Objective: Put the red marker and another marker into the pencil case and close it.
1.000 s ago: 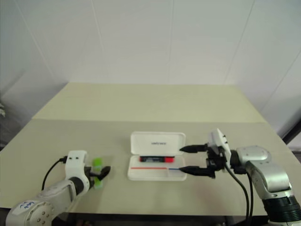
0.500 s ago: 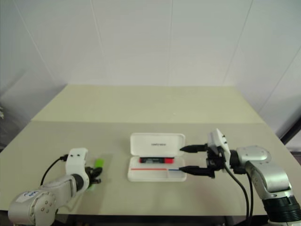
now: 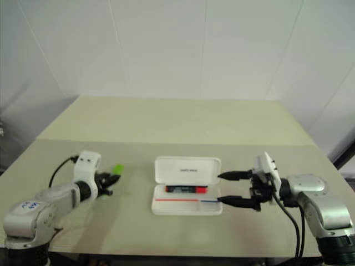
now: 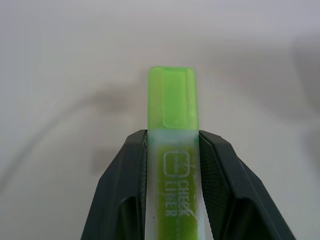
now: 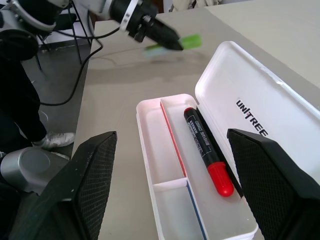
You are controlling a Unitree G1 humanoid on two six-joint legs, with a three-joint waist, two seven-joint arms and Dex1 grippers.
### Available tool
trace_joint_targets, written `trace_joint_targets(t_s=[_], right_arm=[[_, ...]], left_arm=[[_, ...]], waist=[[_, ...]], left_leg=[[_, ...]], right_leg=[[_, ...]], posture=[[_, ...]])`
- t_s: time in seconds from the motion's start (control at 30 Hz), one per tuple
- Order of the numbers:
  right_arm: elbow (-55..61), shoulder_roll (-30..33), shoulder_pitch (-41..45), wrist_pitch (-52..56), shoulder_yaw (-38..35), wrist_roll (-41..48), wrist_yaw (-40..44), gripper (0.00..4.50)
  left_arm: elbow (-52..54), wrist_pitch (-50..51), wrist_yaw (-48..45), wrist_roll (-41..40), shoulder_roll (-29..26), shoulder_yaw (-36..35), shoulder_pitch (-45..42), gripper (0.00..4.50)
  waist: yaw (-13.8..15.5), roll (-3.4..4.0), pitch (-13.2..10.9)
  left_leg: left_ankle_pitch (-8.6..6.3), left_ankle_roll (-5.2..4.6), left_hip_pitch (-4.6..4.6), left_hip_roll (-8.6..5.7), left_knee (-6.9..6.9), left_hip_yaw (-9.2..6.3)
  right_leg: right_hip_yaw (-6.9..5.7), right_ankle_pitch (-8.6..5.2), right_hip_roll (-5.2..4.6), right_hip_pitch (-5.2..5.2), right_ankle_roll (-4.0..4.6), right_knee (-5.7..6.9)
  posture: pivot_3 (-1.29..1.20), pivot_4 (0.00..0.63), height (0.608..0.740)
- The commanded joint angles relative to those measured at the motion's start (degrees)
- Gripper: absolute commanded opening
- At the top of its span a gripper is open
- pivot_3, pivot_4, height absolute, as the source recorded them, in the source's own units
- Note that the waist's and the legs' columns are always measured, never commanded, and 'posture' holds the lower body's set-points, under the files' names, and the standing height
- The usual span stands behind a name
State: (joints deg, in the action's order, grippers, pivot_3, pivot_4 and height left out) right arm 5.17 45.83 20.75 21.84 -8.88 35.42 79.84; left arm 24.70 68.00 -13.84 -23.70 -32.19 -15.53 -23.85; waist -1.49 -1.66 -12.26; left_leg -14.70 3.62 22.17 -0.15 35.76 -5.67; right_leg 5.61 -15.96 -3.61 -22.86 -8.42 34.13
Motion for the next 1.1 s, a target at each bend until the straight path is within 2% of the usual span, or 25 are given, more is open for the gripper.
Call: trace_joint_targets(t_s=[0.03,0.13,0.3,0.4,0.5,0.73,0.93,1.1], right_arm=[[-1.48,2.44,-1.5,-1.5,-3.78,1.3,2.17,4.5],[-3.19,3.66,-3.22,-2.91,-5.01,0.64,3.07,4.5],[-2.01,4.05,-5.42,-2.95,-6.32,0.84,1.39,4.5],[-0.46,3.67,-6.95,-2.84,-7.13,0.97,0.19,4.5],[0.97,3.39,-8.22,-2.58,-7.91,1.29,-1.32,4.5],[4.3,2.95,-12.0,-2.27,-9.69,1.95,-4.45,4.5],[7.22,2.4,-15.44,-2.1,-10.98,2.59,-6.91,4.5],[9.19,1.94,-17.63,-2.04,-11.52,3.0,-9.06,4.5]], left_arm=[[-2.01,-11.86,-10.6,-0.62,-5.17,2.36,-2.67,1.09],[-3.62,-18.61,-20.17,-1.66,-9.49,5.49,-4.45,1.09],[-2.27,-24.53,-34.03,-4.52,-13.52,10.96,-6.62,1.09],[-0.34,-22.19,-40.35,-8.47,-15.0,14.31,-7.2,1.09],[-1.3,-21.02,-43.51,-8.64,-15.25,18.6,-9.26,1.09],[-9.31,-20.54,-44.35,-1.69,-10.01,31.82,-17.98,1.09],[-17.4,-24.79,-44.5,5.09,-4.71,38.47,-22.98,1.09],[-21.71,-24.58,-47.24,7.89,-1.73,42.06,-27.12,1.09]], waist=[[0.18,0.0,0.0],[0.14,0.03,-0.01],[-0.05,0.05,-0.02],[-0.15,0.05,-0.03],[-0.13,0.06,-0.03],[-0.1,0.05,-0.04],[-0.08,0.06,-0.04],[-0.13,0.06,-0.04]], left_leg=[[0.01,0.02,0.11,0.0,-0.1,0.0],[0.03,0.06,0.46,0.0,-0.27,0.05],[0.02,0.04,0.47,0.0,-0.35,0.13],[0.02,0.02,0.4,0.0,-0.34,0.17],[0.03,0.01,0.34,0.0,-0.23,0.17],[0.05,-0.05,0.3,-0.06,0.32,0.13],[0.06,-0.06,0.23,-0.06,0.32,0.12],[0.06,-0.06,0.24,-0.08,0.33,0.12]], right_leg=[[-0.01,-0.03,-0.01,-0.19,0.0,0.05],[0.01,-0.09,-0.02,-0.67,0.04,0.08],[0.04,-0.13,-0.02,-0.71,0.02,0.07],[0.09,-0.14,0.0,-0.69,0.01,0.18],[0.09,-0.17,0.02,-0.67,0.0,0.34],[0.12,-0.16,0.04,-0.42,-0.03,0.55],[0.15,-0.16,0.06,-0.43,-0.08,0.74],[0.15,-0.17,0.05,-0.44,-0.1,0.78]], posture=[[0.0,0.15,0.74],[0.0,0.15,0.74],[0.0,0.15,0.74],[0.0,0.15,0.74],[0.0,0.15,0.74],[0.0,0.15,0.74],[0.0,0.15,0.74],[0.0,0.15,0.74]])
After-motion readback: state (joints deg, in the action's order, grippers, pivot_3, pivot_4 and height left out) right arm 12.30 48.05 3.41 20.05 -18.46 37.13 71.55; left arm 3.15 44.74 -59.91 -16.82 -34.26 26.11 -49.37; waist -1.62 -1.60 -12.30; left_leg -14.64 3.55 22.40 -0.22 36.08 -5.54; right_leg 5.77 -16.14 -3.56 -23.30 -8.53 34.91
